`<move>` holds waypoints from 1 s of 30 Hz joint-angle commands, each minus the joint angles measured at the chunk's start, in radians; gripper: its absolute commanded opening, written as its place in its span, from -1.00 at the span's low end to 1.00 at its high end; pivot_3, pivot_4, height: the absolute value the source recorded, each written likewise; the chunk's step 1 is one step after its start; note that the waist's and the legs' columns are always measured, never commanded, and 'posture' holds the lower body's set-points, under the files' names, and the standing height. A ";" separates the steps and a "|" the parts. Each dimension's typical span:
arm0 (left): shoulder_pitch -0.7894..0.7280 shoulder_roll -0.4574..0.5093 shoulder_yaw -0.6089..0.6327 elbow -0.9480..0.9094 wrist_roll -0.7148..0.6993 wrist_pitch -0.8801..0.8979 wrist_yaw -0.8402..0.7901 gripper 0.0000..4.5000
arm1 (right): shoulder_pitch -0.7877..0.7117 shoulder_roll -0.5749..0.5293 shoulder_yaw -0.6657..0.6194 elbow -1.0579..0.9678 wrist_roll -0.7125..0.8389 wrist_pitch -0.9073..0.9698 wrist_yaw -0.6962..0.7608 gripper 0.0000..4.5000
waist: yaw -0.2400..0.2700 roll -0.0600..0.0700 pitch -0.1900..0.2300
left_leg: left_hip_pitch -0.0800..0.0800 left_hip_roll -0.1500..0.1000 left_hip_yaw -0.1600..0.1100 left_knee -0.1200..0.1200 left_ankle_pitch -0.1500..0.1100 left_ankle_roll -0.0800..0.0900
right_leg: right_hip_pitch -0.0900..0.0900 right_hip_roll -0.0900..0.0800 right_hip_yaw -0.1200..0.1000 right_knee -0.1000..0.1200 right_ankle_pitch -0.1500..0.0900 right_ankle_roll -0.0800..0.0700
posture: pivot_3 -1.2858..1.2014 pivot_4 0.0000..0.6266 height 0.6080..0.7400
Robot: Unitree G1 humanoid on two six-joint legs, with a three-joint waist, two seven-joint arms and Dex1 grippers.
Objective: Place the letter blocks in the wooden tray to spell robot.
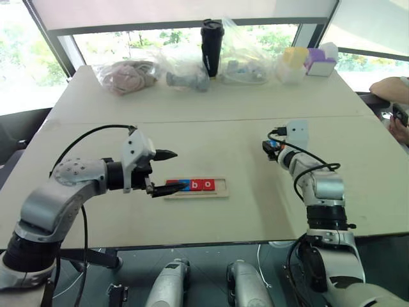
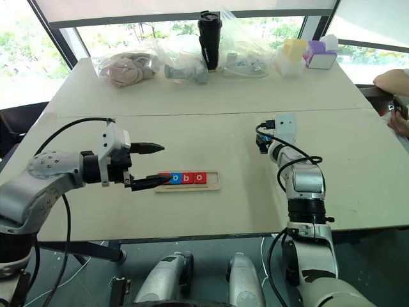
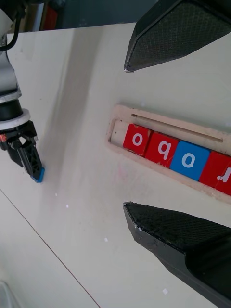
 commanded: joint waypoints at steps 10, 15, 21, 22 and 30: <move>0.002 0.001 0.004 -0.023 0.019 -0.024 0.000 1.00 | -0.068 0.018 0.031 0.183 -0.013 -0.132 -0.040 -0.04 | -0.003 0.000 0.000 | 0.001 0.000 0.000 0.000 0.000 0.000 | 0.001 0.001 0.000 0.000 0.000 0.000 | 0.03 -0.52 1.00; 0.002 -0.006 0.005 -0.019 0.025 -0.034 0.006 1.00 | -0.072 0.017 0.038 0.188 -0.018 -0.142 -0.058 -0.47 | -0.004 0.000 0.000 | 0.001 0.001 0.000 0.000 0.000 0.000 | 0.001 0.001 0.000 0.000 0.000 0.000 | 0.03 -0.52 1.00; -0.012 -0.025 0.023 -0.003 0.024 -0.052 0.032 1.00 | -0.002 -0.030 0.019 -0.097 0.013 -0.011 -0.040 -0.47 | 0.002 0.000 0.000 | 0.000 0.001 -0.001 0.000 0.000 0.000 | 0.001 0.001 0.000 0.000 0.000 0.000 | 0.03 -0.52 1.00; -0.013 -0.028 0.026 -0.001 0.022 -0.055 0.033 1.00 | 0.028 -0.041 0.012 -0.185 0.022 0.045 -0.037 -0.47 | 0.005 0.000 0.000 | 0.000 0.001 -0.001 0.000 0.000 0.000 | 0.001 0.001 0.000 0.000 0.000 0.000 | 0.03 -0.52 1.00; -0.020 -0.065 -0.025 0.008 0.025 -0.072 0.008 1.00 | 0.274 0.042 0.000 -0.694 0.104 0.427 -0.076 -0.47 | -0.002 0.000 0.000 | 0.000 0.001 -0.002 0.000 0.000 0.000 | 0.000 0.001 0.000 0.000 0.000 -0.001 | 0.03 -0.52 1.00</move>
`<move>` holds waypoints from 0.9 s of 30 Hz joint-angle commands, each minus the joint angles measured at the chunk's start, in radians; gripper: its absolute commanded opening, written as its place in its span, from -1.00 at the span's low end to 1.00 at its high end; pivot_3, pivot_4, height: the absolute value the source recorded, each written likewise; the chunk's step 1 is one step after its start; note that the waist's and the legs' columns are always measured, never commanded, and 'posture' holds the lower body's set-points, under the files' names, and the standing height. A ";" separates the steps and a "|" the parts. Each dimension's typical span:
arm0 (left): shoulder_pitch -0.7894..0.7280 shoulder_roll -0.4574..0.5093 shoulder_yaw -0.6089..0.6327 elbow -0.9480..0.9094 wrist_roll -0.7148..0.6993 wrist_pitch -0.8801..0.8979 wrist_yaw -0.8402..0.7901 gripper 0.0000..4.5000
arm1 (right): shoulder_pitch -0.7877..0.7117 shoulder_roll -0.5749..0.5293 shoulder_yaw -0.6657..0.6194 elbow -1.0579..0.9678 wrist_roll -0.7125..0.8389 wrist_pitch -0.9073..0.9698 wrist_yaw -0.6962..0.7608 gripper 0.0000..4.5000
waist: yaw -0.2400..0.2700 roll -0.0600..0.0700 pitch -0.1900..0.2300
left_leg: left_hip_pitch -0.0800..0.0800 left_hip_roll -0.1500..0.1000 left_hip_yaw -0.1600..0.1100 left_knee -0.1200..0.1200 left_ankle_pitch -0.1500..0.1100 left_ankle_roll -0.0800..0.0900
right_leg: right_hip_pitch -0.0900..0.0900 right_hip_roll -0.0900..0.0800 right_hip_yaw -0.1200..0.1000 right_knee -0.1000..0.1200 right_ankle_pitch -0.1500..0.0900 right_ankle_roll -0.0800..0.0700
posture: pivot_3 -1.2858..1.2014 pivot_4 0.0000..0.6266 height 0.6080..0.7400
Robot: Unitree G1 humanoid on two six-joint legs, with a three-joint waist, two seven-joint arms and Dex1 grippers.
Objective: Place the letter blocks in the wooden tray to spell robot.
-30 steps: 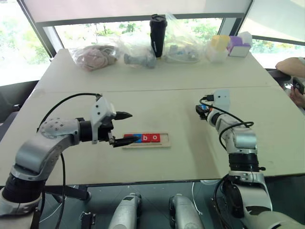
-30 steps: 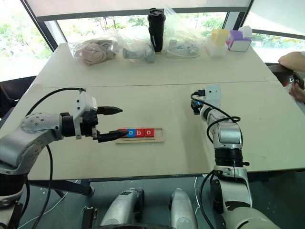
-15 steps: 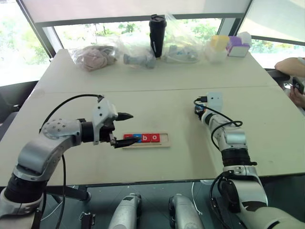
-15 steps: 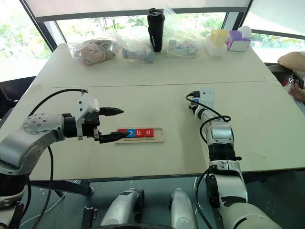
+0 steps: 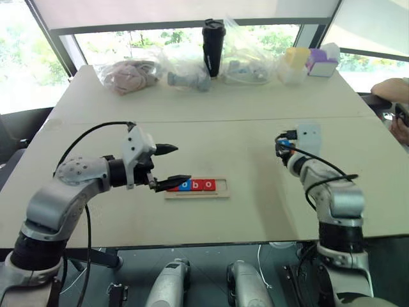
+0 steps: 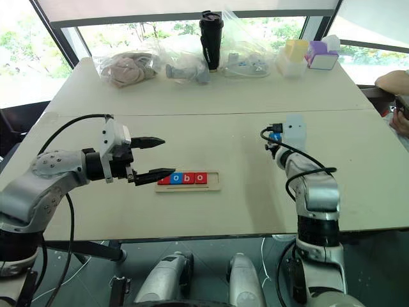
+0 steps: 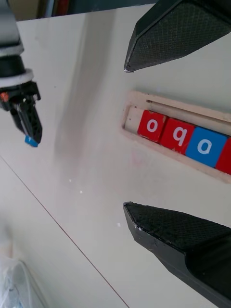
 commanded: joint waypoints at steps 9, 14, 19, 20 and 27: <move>-0.015 0.013 -0.110 0.035 0.062 -0.079 -0.113 1.00 | 0.158 0.272 0.011 -0.319 0.018 0.214 -0.130 -0.47 | 0.001 0.001 0.000 | -0.001 0.000 0.000 -0.001 0.000 -0.001 | -0.002 0.000 0.000 -0.001 0.001 -0.002 | 0.03 -0.52 1.00; -0.042 0.005 -0.118 0.075 0.076 -0.097 -0.138 1.00 | 0.180 0.270 0.037 -0.340 0.020 0.278 -0.126 -0.47 | 0.003 0.001 0.000 | -0.001 0.000 -0.001 -0.001 -0.001 -0.001 | -0.002 0.000 0.000 -0.002 0.001 -0.002 | 0.03 -0.52 1.00; -0.049 -0.003 -0.115 0.097 0.093 -0.117 -0.145 1.00 | 0.199 0.238 0.056 -0.342 0.017 0.304 -0.108 0.39 | 0.003 0.001 -0.001 | -0.001 0.000 -0.001 -0.002 -0.001 -0.001 | -0.002 -0.001 0.000 -0.002 0.000 -0.002 | 0.03 -0.52 1.00; -0.050 -0.003 -0.114 0.098 0.095 -0.118 -0.146 1.00 | 0.198 0.227 0.062 -0.343 0.014 0.301 -0.105 0.62 | 0.003 0.001 -0.001 | -0.001 0.000 -0.001 -0.002 -0.001 -0.001 | -0.002 -0.001 0.000 -0.002 0.000 -0.002 | 0.03 -0.52 1.00; -0.028 0.032 -0.085 0.086 0.077 -0.099 -0.173 1.00 | 0.301 -0.254 -0.003 -0.395 0.237 -0.071 0.516 0.98 | 0.004 0.002 0.000 | -0.003 -0.001 0.000 -0.002 -0.001 -0.002 | 0.002 -0.003 -0.002 -0.010 0.001 -0.001 | 0.03 -0.52 1.00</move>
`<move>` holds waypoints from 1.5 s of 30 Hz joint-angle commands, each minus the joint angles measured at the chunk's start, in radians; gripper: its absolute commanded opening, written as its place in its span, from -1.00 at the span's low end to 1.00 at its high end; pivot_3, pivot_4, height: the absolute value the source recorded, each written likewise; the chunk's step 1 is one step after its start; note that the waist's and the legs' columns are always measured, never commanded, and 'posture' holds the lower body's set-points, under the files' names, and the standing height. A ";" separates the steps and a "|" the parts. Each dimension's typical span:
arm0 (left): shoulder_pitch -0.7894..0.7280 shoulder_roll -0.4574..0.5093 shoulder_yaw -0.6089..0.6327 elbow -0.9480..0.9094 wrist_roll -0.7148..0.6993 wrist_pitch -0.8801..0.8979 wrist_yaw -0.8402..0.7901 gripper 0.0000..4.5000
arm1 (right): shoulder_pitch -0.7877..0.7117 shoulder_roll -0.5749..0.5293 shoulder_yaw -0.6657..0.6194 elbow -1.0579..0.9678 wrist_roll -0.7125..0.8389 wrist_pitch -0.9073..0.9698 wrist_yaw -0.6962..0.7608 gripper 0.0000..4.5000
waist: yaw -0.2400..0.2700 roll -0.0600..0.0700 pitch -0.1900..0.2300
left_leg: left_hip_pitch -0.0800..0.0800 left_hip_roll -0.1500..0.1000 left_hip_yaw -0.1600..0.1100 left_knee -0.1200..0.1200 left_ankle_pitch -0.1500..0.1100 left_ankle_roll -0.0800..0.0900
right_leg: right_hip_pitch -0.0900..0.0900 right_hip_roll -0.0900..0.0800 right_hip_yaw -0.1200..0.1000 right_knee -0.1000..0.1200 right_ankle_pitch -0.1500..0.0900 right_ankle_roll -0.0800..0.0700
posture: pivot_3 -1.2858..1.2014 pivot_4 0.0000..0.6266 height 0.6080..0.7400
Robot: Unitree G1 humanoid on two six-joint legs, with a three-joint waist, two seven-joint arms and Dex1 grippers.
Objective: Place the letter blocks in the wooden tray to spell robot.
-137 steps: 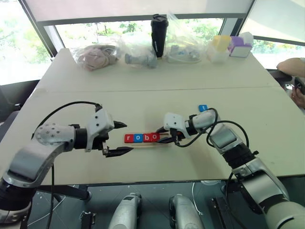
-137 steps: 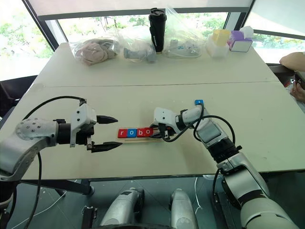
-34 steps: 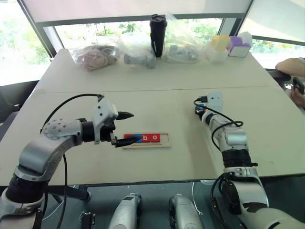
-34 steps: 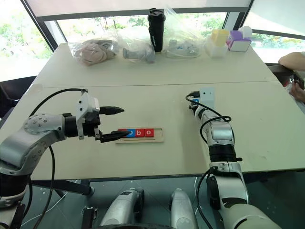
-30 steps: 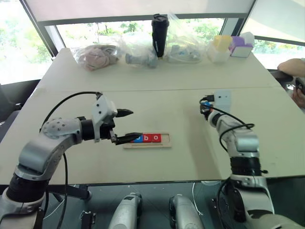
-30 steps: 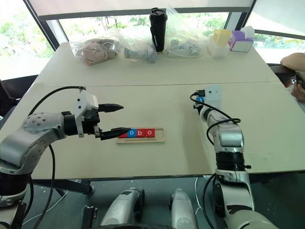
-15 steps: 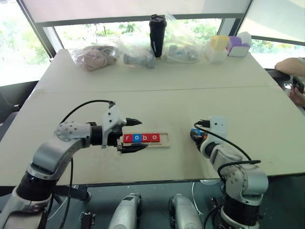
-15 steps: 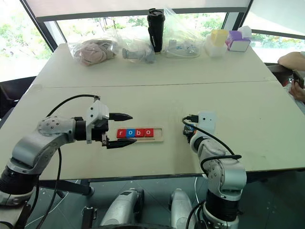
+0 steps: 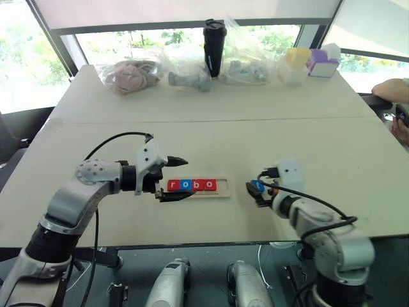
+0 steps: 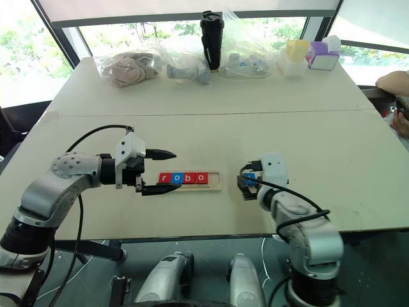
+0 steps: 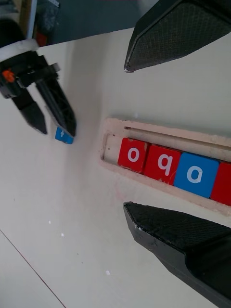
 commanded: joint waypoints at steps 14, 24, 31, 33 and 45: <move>0.004 0.110 0.072 -0.071 -0.017 -0.030 -0.081 1.00 | -0.144 -0.475 0.198 0.751 -0.098 -0.953 0.806 0.98 | 0.001 -0.002 0.001 | 0.001 0.002 0.002 0.001 -0.001 0.003 | 0.003 -0.001 -0.002 -0.004 0.001 -0.002 | 0.03 -0.52 1.00; 0.068 0.133 0.089 -0.139 -0.011 -0.011 -0.054 1.00 | -0.289 -0.449 0.268 0.992 -0.144 -1.080 0.911 0.98 | 0.002 -0.002 0.001 | 0.000 0.001 0.002 0.001 -0.001 0.003 | 0.002 -0.001 -0.002 -0.004 0.001 -0.001 | 0.03 -0.52 1.00; 0.085 0.133 0.084 -0.152 -0.008 -0.003 -0.030 1.00 | -0.312 -0.418 0.290 1.005 -0.152 -1.107 0.940 0.98 | 0.001 -0.002 0.001 | 0.001 0.001 0.002 0.001 -0.001 0.003 | 0.003 0.000 -0.001 -0.003 0.001 -0.001 | 0.03 -0.52 1.00; 0.083 0.134 0.081 -0.148 -0.006 -0.005 -0.030 1.00 | -0.324 -0.407 0.299 1.018 -0.160 -1.118 0.949 0.88 | -0.001 -0.002 0.001 | 0.001 0.001 0.002 0.001 -0.001 0.003 | 0.003 0.000 -0.001 -0.002 0.001 -0.001 | 0.03 -0.52 1.00; 0.105 0.144 0.092 -0.132 0.010 -0.017 -0.036 1.00 | -0.377 -0.400 0.275 0.893 -0.126 -1.015 0.929 -0.47 | 0.001 -0.002 0.001 | 0.001 0.001 0.002 0.002 -0.001 0.003 | 0.002 0.000 -0.001 -0.001 0.001 -0.001 | 0.03 -0.52 1.00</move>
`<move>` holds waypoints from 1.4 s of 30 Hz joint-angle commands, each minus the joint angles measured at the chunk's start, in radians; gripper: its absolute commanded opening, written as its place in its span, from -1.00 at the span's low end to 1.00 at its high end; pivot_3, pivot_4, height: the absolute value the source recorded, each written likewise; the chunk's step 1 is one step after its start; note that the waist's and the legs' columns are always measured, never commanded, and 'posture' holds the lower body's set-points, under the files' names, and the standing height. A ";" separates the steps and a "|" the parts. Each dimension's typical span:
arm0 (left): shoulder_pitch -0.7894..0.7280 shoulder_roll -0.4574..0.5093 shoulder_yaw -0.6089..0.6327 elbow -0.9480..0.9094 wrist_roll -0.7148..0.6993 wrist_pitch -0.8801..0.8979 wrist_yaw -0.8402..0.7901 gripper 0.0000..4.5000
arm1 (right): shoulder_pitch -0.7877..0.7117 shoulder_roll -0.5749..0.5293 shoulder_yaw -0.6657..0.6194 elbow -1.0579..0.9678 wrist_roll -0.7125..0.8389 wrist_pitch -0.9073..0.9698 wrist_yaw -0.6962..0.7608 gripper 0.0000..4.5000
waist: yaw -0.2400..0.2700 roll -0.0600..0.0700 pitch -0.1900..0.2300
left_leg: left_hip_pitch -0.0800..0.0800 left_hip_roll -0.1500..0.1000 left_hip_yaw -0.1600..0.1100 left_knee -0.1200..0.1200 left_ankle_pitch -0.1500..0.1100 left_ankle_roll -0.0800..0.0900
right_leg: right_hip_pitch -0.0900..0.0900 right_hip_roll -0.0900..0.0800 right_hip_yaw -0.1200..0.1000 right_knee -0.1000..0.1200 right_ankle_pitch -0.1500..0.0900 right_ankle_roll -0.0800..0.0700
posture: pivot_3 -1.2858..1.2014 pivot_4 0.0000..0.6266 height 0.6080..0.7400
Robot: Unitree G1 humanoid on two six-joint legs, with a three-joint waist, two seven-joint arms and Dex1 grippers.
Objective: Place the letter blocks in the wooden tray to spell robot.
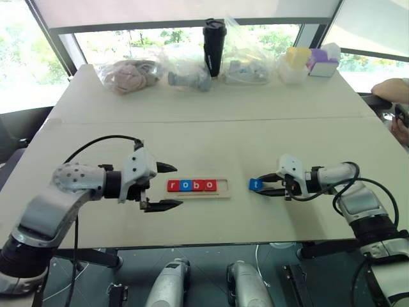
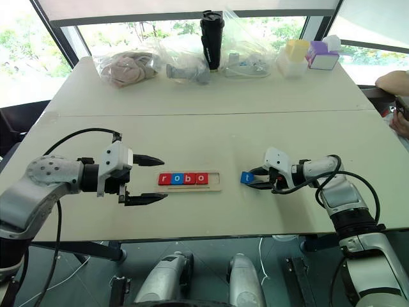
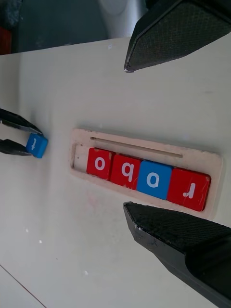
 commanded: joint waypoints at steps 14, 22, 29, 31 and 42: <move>-0.017 -0.009 -0.011 0.008 0.014 -0.023 -0.006 1.00 | -0.139 0.115 0.152 -0.213 -0.002 0.192 -0.006 -0.47 | 0.001 0.000 0.000 | 0.000 0.000 0.000 0.001 0.000 0.000 | -0.002 0.000 0.001 0.002 0.000 0.000 | 0.03 -0.52 1.00; -0.001 -0.020 -0.009 -0.016 0.009 -0.006 0.024 1.00 | -0.179 0.137 0.189 -0.124 -0.055 0.155 -0.008 -0.47 | 0.000 0.000 0.000 | 0.000 0.000 0.000 0.001 0.000 0.000 | -0.003 0.000 0.001 0.005 0.000 0.000 | 0.03 -0.52 1.00; -0.002 -0.034 -0.027 -0.015 0.021 -0.010 0.038 1.00 | -0.202 0.148 0.193 -0.076 -0.079 0.122 -0.005 -0.47 | -0.001 0.000 0.000 | 0.000 0.000 0.000 0.001 0.001 -0.001 | -0.003 0.001 0.001 0.007 0.000 0.000 | 0.03 -0.52 1.00; -0.003 -0.038 -0.030 -0.015 0.022 -0.011 0.041 1.00 | -0.206 0.148 0.195 -0.065 -0.086 0.112 -0.005 -0.47 | -0.001 0.000 0.000 | 0.000 0.000 0.000 0.001 0.001 -0.001 | -0.003 0.001 0.001 0.007 0.000 0.000 | 0.03 -0.52 1.00; -0.001 -0.044 -0.029 -0.015 0.030 -0.012 0.042 1.00 | -0.201 0.172 0.198 -0.075 -0.089 0.113 0.007 -0.47 | -0.001 0.000 0.000 | 0.001 0.000 0.000 0.001 0.001 -0.001 | -0.004 0.001 0.001 0.008 0.000 0.000 | 0.03 -0.52 1.00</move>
